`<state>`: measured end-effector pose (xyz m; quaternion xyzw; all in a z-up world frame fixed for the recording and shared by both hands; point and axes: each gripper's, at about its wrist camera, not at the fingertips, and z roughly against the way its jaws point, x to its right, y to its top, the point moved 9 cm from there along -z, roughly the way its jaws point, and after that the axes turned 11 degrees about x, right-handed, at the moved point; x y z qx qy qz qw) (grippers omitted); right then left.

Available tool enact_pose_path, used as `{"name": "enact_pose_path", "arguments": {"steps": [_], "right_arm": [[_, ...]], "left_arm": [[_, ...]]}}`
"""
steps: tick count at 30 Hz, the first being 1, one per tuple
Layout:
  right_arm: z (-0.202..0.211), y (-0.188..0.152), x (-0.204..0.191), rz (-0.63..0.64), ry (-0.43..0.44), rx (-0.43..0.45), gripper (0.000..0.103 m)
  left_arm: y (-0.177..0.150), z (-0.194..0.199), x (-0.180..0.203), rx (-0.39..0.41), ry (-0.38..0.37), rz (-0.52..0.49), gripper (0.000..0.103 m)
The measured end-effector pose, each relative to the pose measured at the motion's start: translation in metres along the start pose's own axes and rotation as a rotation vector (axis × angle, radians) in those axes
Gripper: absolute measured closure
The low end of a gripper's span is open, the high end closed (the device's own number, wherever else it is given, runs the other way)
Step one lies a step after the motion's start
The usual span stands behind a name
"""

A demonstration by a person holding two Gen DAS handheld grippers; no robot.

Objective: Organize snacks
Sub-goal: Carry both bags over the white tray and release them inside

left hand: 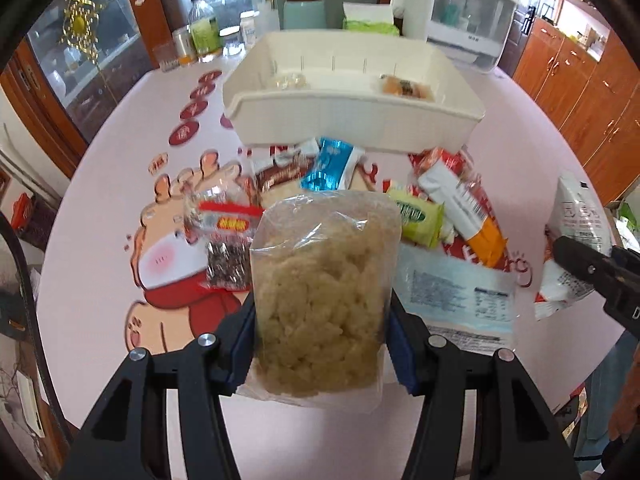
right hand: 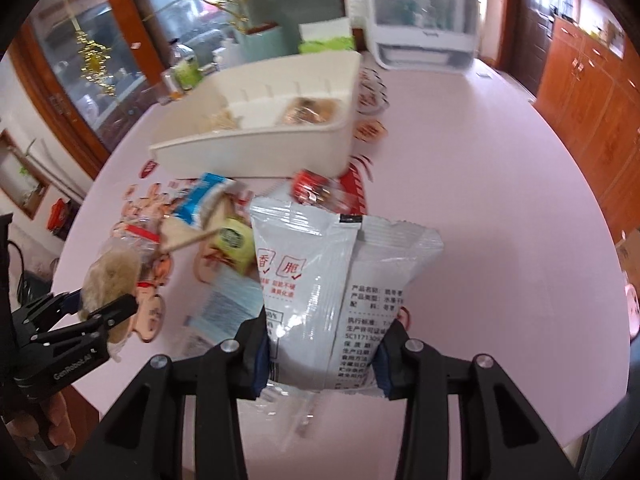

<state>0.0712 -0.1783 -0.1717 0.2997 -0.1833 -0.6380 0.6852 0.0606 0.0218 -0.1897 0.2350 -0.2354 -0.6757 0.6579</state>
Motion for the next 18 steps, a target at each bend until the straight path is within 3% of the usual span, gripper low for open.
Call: {"name": "enact_pose_path", "arguments": {"steps": [9,18], "right_arm": [[0.016,0.046,-0.031,0.034,0.055,0.064,0.062],[0.028,0.120,-0.055,0.069,0.060,0.163,0.062]], "left_arm": [[0.073,0.034,-0.012,0.136,-0.009,-0.016,0.047],[0.163,0.045,-0.030,0.220,-0.035,-0.034,0.047]]}}
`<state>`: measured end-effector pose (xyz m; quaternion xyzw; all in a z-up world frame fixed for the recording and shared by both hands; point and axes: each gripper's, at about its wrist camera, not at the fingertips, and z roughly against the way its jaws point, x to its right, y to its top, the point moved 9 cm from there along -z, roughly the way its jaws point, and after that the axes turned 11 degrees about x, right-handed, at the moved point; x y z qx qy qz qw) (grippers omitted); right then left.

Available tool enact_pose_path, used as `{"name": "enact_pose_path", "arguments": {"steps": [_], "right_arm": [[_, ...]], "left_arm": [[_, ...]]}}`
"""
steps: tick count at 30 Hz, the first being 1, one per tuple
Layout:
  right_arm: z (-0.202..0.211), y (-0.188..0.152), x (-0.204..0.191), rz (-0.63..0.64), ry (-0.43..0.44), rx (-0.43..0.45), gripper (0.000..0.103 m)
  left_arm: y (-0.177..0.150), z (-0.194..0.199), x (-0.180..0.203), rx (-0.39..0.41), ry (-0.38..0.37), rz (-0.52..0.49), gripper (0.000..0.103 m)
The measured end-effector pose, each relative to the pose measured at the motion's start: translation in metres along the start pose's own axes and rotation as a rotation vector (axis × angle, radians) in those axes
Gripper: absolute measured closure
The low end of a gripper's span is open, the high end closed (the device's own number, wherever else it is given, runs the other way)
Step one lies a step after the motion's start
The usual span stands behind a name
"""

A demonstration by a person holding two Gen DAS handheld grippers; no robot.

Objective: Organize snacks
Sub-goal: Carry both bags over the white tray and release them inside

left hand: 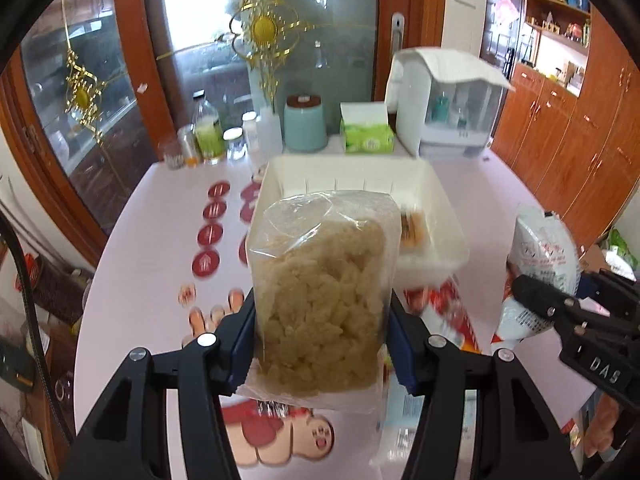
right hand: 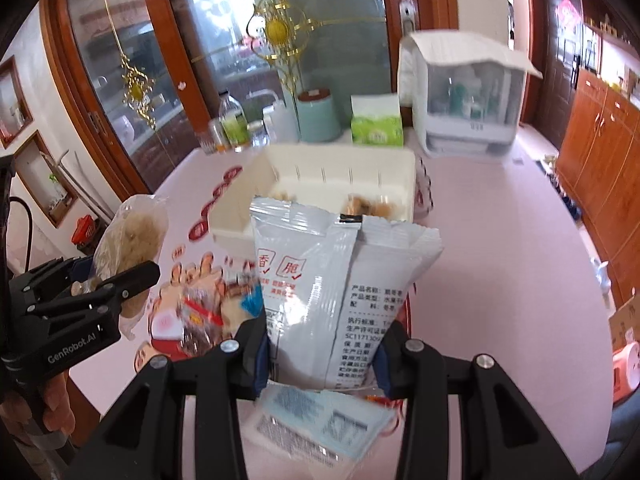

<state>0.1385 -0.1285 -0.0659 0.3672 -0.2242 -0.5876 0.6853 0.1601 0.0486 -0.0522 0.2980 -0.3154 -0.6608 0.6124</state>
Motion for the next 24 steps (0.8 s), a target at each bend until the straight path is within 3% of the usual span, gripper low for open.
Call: {"name": "enact_pose_path", "arguments": {"steps": [8,14,19,24], "right_arm": [[-0.023,0.084,-0.004,0.011,-0.024,0.072,0.062],[-0.059,0.143,0.013,-0.010,-0.080,0.097,0.061],[-0.103,0.161,0.032,-0.074,-0.102,0.053,0.061],[-0.138,0.159,0.036,-0.090,-0.122,-0.005,0.061]], "left_arm": [[0.087,-0.054,-0.023,0.011,0.020,-0.020,0.047],[0.127,-0.109,-0.036,0.005,0.039,-0.031,0.047],[0.134,-0.146,-0.037,-0.029,0.022,-0.024,0.047],[0.124,-0.174,-0.030,-0.066,0.008,-0.033,0.047]]}}
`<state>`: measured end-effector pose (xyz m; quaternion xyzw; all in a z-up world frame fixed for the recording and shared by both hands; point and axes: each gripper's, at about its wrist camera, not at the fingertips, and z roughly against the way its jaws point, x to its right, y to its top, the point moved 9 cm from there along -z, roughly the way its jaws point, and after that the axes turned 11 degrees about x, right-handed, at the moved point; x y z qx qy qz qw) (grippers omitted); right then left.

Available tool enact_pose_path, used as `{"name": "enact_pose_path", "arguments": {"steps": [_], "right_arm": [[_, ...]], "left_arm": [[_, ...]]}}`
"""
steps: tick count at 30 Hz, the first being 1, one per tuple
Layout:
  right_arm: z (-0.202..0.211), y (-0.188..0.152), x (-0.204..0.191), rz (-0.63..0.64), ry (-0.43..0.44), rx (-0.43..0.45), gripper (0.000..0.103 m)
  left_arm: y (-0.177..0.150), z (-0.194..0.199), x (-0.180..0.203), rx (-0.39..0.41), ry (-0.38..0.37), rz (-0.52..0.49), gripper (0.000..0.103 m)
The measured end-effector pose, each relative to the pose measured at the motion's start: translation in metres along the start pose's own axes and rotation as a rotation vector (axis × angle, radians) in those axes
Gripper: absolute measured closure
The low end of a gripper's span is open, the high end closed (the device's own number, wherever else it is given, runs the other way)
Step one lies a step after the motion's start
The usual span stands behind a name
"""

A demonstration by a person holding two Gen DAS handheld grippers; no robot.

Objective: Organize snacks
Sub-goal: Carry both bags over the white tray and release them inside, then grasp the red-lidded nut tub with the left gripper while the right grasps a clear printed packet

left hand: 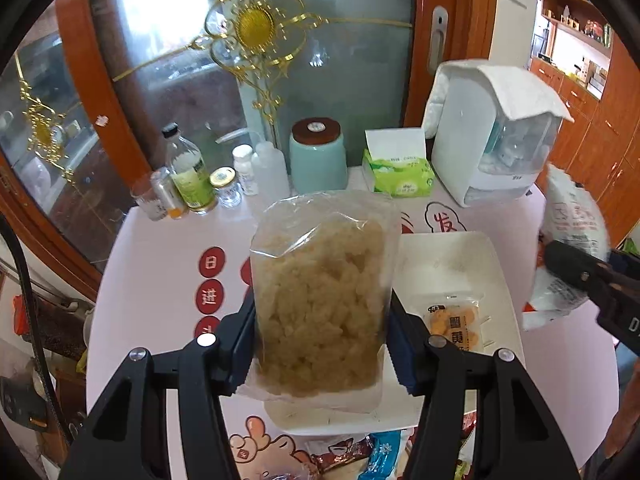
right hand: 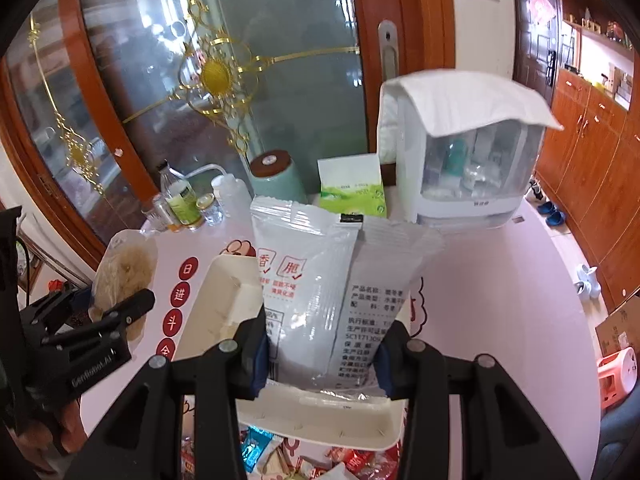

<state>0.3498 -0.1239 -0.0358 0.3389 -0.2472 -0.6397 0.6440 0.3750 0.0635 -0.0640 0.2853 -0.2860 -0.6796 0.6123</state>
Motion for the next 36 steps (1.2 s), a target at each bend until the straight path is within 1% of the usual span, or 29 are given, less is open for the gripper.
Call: {"name": "enact_pose_path", "arguments": {"steps": [3,4,5,6,7,8,10,12,16,24,29,36], "right_arm": [[-0.019,-0.005,-0.008,0.016,0.010,-0.039,0.059],[-0.025,-0.007,-0.010,0.021,0.013,-0.049,0.059],[-0.027,-0.010,-0.013,0.024,0.015,-0.056,0.058],[-0.031,-0.012,-0.015,0.025,0.019,-0.064,0.056],[-0.035,-0.014,-0.017,0.024,0.028,-0.075,0.051],[-0.037,-0.015,-0.018,0.021,0.030,-0.079,0.048],[-0.040,-0.016,-0.020,0.017,0.038,-0.075,0.037],[-0.040,-0.016,-0.021,0.019,0.027,-0.073,0.033],[-0.039,-0.016,-0.020,0.012,0.016,-0.077,0.033],[-0.024,-0.024,-0.024,0.027,0.025,-0.088,0.033],[-0.003,-0.032,-0.030,0.050,0.042,-0.079,0.033],[0.037,-0.044,-0.032,0.071,0.063,-0.057,0.033]], "left_arm": [[-0.007,-0.014,0.006,-0.020,-0.005,-0.022,0.045],[-0.008,-0.016,0.007,-0.021,-0.004,-0.030,0.035],[-0.008,-0.017,0.007,-0.020,-0.001,-0.038,0.018],[-0.008,-0.018,0.008,-0.012,0.008,-0.047,0.013],[-0.008,-0.017,0.007,-0.002,0.015,-0.050,0.009],[-0.008,-0.017,0.007,0.008,0.019,-0.057,0.009],[-0.009,-0.017,0.006,-0.001,0.026,-0.065,0.009],[-0.012,-0.016,0.003,-0.011,0.029,-0.059,0.009],[-0.015,-0.009,-0.001,-0.012,0.021,-0.039,0.009],[-0.017,0.020,-0.001,0.023,0.036,-0.050,0.009],[-0.023,0.039,0.000,0.033,0.056,-0.066,0.009],[-0.038,0.075,-0.006,0.044,0.088,-0.053,0.009]]}}
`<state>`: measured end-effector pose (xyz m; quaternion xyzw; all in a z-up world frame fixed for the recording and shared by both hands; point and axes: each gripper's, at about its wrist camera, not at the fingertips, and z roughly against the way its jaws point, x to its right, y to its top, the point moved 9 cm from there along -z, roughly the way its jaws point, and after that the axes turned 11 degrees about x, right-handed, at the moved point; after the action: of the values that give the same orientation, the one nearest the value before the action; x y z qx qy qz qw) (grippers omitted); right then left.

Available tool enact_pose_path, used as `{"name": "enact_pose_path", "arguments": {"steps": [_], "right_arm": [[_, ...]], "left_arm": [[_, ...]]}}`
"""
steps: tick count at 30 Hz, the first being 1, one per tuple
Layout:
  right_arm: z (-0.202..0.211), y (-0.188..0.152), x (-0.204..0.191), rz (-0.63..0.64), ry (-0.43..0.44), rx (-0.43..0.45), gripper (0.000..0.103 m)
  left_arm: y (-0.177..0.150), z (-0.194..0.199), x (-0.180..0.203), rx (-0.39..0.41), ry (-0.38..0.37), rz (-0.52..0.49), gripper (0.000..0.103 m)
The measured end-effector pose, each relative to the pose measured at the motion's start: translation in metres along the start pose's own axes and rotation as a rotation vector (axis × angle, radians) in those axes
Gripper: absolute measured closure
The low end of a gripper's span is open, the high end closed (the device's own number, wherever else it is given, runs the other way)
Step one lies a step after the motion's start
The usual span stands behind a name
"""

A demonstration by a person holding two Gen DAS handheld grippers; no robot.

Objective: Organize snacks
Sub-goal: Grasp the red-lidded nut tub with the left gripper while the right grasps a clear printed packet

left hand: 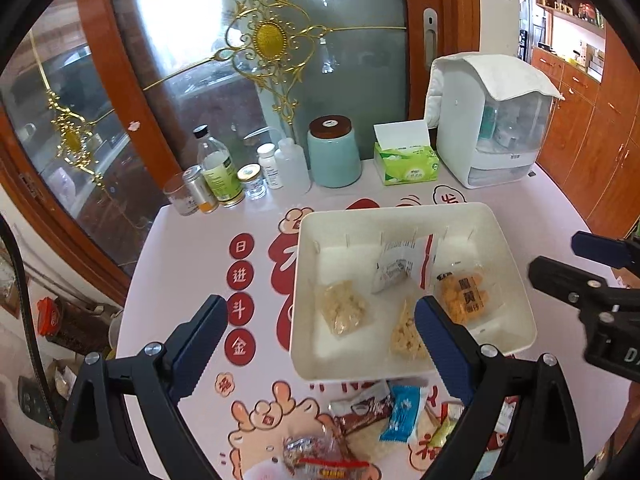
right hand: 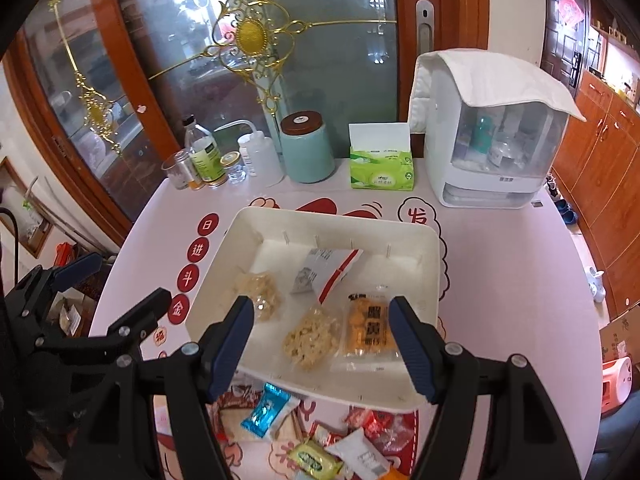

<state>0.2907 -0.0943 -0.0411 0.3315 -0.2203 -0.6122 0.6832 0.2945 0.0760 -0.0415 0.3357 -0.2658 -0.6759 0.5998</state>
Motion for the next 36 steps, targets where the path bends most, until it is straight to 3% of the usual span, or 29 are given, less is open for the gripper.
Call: {"name": "enact_pose_path", "arguments": {"steps": [11,18,25,31,36], "right_arm": [[0.063,-0.038,0.003,0.051,0.050,0.021,0.033],[0.090,-0.080,0.003,0.108,0.089,0.008,0.033],[0.098,-0.137,-0.002,0.205,0.135,-0.035,0.033],[0.081,-0.195,0.005,0.220,0.210,-0.136,0.033],[0.068,-0.238,0.008,0.287,0.222,-0.178,0.033]], "left_arm": [[-0.033,0.068,-0.014,0.029,0.058,0.015,0.009],[-0.080,0.093,-0.020,0.000,0.073,0.044,0.009],[-0.142,0.088,-0.018,-0.082,0.074,0.090,0.009],[-0.193,0.077,-0.018,-0.163,0.082,0.145,0.009],[-0.231,0.066,-0.019,-0.223,0.087,0.180,0.009]]}}
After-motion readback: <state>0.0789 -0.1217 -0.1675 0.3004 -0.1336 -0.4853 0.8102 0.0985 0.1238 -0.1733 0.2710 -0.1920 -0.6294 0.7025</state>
